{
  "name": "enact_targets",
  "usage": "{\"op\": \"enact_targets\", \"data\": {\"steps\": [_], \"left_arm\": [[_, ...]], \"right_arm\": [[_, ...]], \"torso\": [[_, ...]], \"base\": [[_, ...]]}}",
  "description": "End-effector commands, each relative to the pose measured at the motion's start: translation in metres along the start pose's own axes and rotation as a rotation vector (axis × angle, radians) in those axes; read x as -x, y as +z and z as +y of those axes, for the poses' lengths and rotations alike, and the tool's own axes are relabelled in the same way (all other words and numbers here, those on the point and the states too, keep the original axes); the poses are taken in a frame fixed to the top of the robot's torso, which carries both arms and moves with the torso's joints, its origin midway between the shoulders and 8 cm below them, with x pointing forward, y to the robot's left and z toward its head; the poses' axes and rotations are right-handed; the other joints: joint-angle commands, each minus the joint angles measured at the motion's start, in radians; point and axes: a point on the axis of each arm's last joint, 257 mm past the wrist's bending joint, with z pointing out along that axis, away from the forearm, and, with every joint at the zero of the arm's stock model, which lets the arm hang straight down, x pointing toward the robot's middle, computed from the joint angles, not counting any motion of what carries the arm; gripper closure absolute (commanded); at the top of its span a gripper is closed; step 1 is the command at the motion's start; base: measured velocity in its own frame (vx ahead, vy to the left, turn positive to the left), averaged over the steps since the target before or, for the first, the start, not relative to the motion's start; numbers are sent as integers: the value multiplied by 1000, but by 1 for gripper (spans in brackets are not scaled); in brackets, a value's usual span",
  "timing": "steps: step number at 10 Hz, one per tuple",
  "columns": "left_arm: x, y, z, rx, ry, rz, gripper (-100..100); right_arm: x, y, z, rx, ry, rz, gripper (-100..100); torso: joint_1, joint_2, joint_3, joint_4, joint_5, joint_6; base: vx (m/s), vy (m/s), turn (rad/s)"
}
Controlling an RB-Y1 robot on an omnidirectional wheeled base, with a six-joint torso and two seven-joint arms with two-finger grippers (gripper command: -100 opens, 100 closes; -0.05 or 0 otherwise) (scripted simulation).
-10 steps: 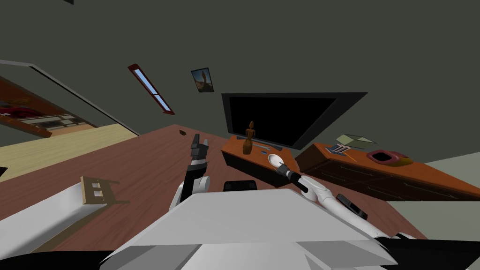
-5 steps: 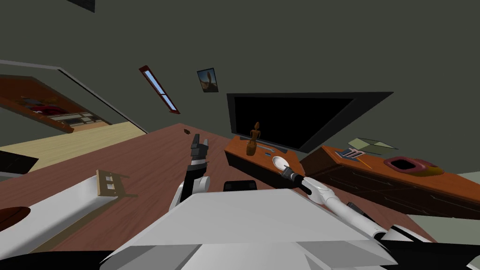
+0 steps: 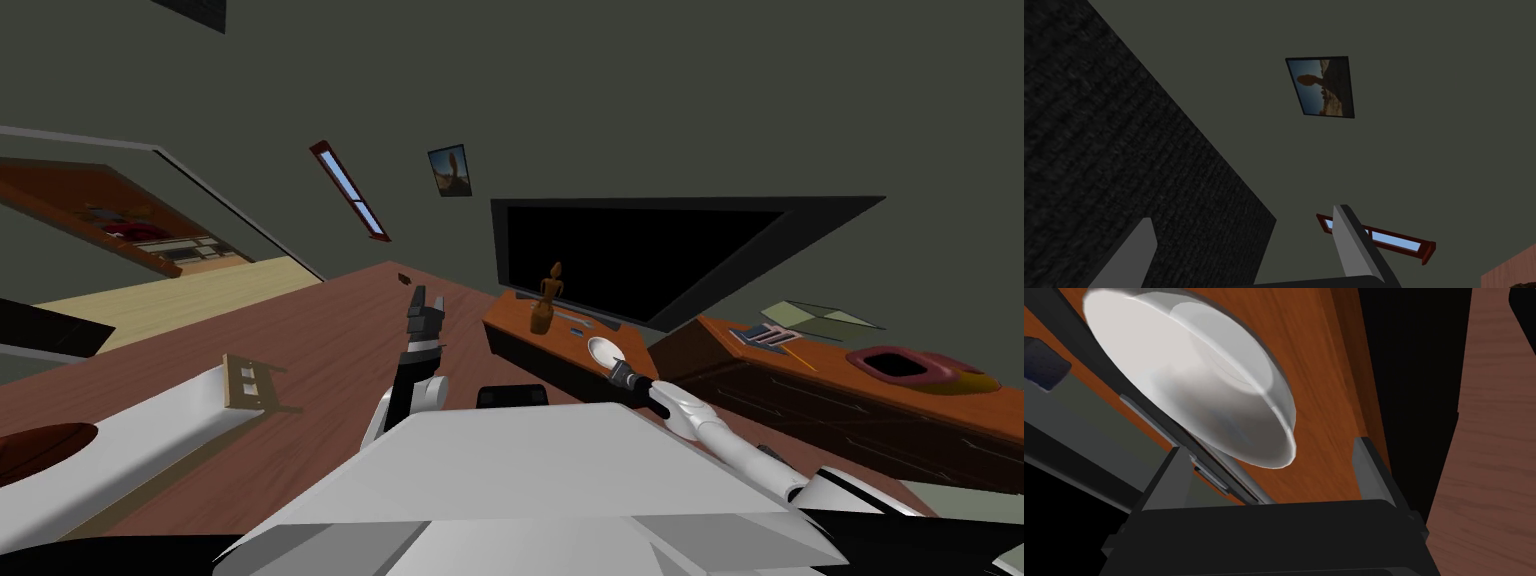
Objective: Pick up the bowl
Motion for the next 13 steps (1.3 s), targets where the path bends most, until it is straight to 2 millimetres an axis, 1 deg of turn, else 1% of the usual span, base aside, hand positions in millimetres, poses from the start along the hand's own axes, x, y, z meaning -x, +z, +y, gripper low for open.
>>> {"op": "enact_targets", "data": {"steps": [1, 2, 3, 4, 5, 7, 9, 11, 12, 13], "left_arm": [[0, 0, 0, 0, 0, 0, 0], [0, 0, 0, 0, 0, 0, 0], [0, 0, 0, 0, 0, 0, 0], [0, 0, 0, 0, 0, 0, 0], [0, 0, 0, 0, 0, 0, 0], [0, 0, 0, 0, 0, 0, 0], [0, 0, 0, 0, 0, 0, 0], [0, 0, 0, 0, 0, 0, 0], [0, 0, 0, 0, 0, 0, 0], [0, 0, 0, 0, 0, 0, 0]], "right_arm": [[-24, -4, -4, 2, -52, 54, -100], [-35, -5, -5, 5, -93, 83, -100], [-41, -6, -5, 5, -92, 95, -100], [-57, -9, -7, 9, -129, 133, -100], [-57, -9, -7, 9, -129, 133, -100], [-84, -14, -8, 20, -194, 196, -100], [-84, -14, -8, 20, -194, 196, -100], [-103, -19, -4, 36, -241, 240, -100], [-114, -22, 7, 61, -266, 262, -100], [-107, -19, 1, 48, -249, 249, -100]], "torso": [[0, 0, 0, 0, 0, 0], [1, 0, 0, 0, 0, 0], [2, -1, 0, 0, 0, 0], [1, 0, 0, 0, 0, 0], [0, 0, 0, 0, 0, 0], [-1, 0, 0, 0, 0, 0], [-1, -1, 0, 0, 0, 0], [-2, 1, 1, 0, 0, 0], [-1, 0, 0, 0, 0, 0], [-1, 0, 0, 0, 0, 0]], "base": [[34, 53, 88], [43, 71, 135], [34, 48, 38], [33, 34, 65], [31, 21, 40], [43, 26, 106], [26, 14, -2], [24, 16, 74], [44, 27, 98], [20, 13, 16]]}}
